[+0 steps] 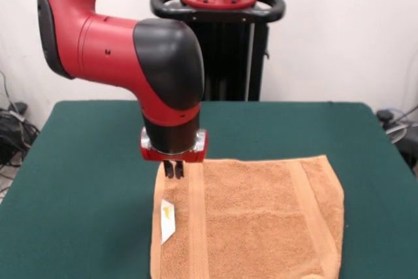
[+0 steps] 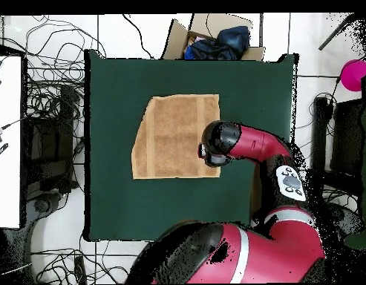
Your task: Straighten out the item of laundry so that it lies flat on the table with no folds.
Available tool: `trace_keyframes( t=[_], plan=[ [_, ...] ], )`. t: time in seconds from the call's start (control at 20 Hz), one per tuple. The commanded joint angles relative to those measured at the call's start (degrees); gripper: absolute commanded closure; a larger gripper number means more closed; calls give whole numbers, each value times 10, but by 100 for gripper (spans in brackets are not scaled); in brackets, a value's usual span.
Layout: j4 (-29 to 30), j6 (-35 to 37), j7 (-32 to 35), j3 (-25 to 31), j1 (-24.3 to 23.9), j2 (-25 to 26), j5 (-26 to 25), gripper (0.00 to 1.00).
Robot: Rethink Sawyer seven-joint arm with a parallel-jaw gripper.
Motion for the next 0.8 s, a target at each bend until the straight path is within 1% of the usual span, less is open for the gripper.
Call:
trace_keyframes(
  t=[0.05,0.15,0.25,0.4,0.7,0.8],
  plan=[
    [41,45,16,74,-10,32,31,100],
    [36,53,16,71,-9,33,27,100],
    [25,64,14,61,-2,36,12,100],
    [-8,96,15,23,24,48,-25,100],
    [-39,135,21,-20,46,73,-67,100],
    [-41,131,24,-19,45,78,-71,100]
  ],
)
